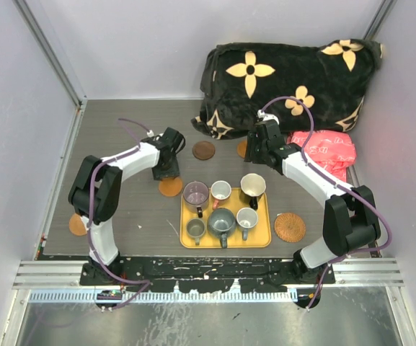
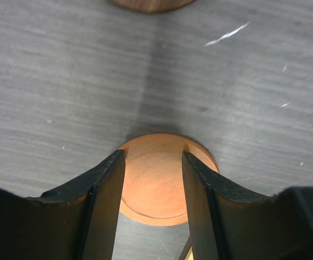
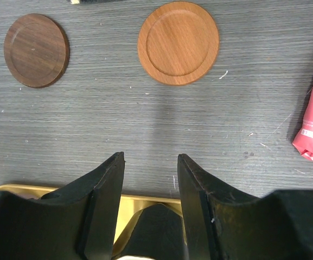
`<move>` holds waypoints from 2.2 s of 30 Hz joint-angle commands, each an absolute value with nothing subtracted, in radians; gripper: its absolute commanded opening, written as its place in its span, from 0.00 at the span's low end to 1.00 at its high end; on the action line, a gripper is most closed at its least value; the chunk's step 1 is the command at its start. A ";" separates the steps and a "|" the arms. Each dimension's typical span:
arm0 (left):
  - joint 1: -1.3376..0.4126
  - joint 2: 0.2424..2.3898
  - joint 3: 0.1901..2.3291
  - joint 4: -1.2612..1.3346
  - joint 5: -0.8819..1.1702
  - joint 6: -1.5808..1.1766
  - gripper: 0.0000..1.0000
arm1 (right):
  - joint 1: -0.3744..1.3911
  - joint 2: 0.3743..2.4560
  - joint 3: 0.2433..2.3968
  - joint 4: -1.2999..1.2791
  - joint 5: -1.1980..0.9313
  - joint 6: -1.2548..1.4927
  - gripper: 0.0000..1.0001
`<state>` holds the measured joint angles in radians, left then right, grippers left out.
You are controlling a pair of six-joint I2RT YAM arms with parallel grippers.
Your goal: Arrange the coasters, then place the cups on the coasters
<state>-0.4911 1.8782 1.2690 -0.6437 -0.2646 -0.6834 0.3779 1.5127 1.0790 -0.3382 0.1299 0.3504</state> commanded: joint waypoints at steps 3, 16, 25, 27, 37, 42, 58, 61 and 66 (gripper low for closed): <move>-0.507 2.001 1.322 -0.565 -0.222 -0.676 0.49 | 0.382 1.488 1.129 -0.338 0.167 0.334 0.50; -0.582 2.091 1.456 -0.581 -0.187 -0.669 0.48 | 0.382 1.491 1.135 -0.341 0.170 0.336 0.50; -0.625 2.121 1.488 -0.584 -0.176 -0.679 0.48 | 0.382 1.482 1.123 -0.340 0.179 0.336 0.50; -0.634 2.130 1.504 -0.590 -0.176 -0.681 0.48 | 0.382 1.482 1.119 -0.337 0.178 0.337 0.50; -0.664 2.151 1.539 -0.603 -0.168 -0.688 0.48 | 0.380 1.473 1.098 -0.327 0.181 0.337 0.50; -0.671 2.118 1.526 -0.618 -0.207 -0.686 0.48 | 0.382 1.475 1.098 -0.325 0.174 0.341 0.50; -0.624 1.889 1.372 -0.629 -0.341 -0.681 0.50 | 0.381 1.485 1.089 -0.314 0.150 0.353 0.50; -0.621 1.911 1.370 -0.618 -0.323 -0.674 0.50 | 0.381 1.483 1.093 -0.314 0.150 0.350 0.50; -0.620 1.952 1.370 -0.613 -0.314 -0.676 0.50 | 0.381 1.482 1.098 -0.317 0.154 0.345 0.50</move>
